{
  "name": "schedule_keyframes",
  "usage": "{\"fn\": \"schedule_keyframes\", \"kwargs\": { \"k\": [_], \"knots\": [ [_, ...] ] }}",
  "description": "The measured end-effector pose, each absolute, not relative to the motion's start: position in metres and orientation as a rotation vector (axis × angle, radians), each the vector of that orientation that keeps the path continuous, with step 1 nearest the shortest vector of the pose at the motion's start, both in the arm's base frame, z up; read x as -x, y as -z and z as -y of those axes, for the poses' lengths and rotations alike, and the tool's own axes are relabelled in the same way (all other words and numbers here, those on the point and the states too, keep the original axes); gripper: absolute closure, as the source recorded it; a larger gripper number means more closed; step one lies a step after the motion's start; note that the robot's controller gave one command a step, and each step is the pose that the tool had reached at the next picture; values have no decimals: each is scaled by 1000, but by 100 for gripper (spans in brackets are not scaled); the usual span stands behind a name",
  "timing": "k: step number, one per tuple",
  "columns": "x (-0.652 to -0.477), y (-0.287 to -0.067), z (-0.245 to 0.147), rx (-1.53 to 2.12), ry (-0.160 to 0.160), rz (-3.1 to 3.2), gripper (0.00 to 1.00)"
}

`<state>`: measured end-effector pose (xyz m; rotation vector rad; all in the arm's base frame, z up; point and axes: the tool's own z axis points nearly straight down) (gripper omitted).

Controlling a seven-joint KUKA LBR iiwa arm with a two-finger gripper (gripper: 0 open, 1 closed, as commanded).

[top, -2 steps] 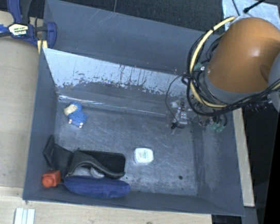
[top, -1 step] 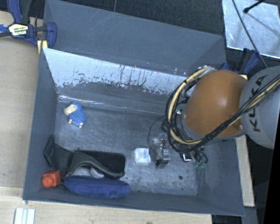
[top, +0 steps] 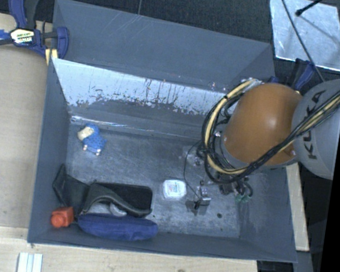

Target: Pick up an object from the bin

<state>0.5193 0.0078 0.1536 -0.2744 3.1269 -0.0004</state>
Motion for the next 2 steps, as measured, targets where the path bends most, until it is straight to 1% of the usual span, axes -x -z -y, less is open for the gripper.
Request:
{"fn": "schedule_keyframes", "kwargs": {
  "k": [1,2],
  "knots": [
    [-526,-70,-11,-94,0,-3142,0],
    [-528,-72,-11,-91,0,-3136,100]
  ]
}}
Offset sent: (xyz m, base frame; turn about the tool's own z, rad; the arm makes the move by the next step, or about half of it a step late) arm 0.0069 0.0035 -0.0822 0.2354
